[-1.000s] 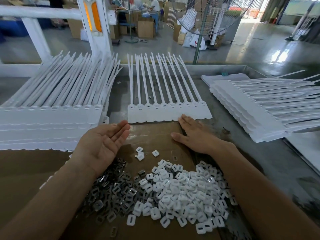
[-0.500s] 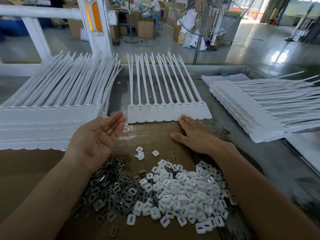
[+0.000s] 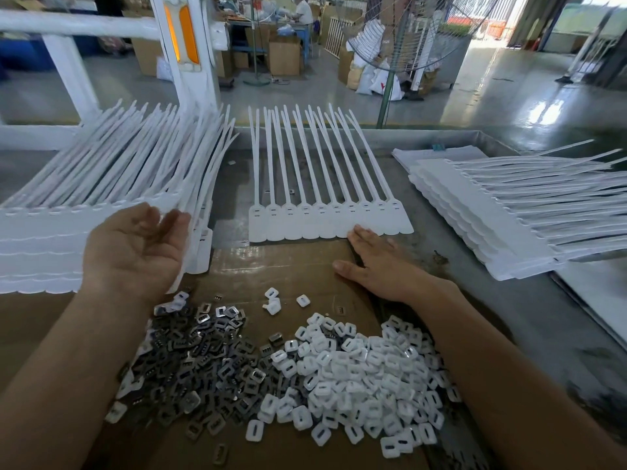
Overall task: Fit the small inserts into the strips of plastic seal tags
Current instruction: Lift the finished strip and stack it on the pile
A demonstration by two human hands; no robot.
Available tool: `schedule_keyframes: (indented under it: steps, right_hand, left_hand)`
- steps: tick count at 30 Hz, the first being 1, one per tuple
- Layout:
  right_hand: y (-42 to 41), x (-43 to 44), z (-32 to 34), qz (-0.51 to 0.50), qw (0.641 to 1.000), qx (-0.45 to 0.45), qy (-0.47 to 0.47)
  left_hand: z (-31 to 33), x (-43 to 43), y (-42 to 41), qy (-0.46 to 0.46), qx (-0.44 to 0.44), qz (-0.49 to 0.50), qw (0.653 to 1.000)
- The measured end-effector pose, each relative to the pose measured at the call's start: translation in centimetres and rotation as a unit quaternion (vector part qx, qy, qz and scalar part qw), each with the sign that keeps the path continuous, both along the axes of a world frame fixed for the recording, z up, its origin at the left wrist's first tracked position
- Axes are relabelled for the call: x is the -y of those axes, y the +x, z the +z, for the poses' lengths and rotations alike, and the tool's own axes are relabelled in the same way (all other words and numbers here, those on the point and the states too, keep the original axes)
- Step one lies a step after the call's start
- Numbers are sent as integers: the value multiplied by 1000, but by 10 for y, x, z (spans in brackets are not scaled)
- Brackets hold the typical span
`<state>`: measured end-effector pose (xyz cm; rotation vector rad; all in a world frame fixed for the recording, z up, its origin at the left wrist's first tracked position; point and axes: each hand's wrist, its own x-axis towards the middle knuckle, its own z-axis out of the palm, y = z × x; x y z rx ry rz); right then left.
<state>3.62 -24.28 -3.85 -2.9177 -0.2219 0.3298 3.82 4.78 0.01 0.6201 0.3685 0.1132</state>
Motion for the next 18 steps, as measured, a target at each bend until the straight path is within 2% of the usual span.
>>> schedule_keyframes:
  steps: [3,10,12,15,18]
  right_hand:
    - [1,0,-1,-1,1000,-2,4]
    - [1,0,-2,-7,1000,2,11]
    - [1,0,-3,-8,1000,5,12]
    - [1,0,-3,-8,1000,6,20]
    - [1,1,-3,-6,1000,9,20]
  left_hand:
    - [0,-3,1,-88,1,3,996]
    - [16,8,2,-208,-12,66,976]
    - [17,9,9,-193,-19,51,980]
    - [13,10,18,-106,-29,1,994]
    - [6,10,18,-37,-1,-40,999]
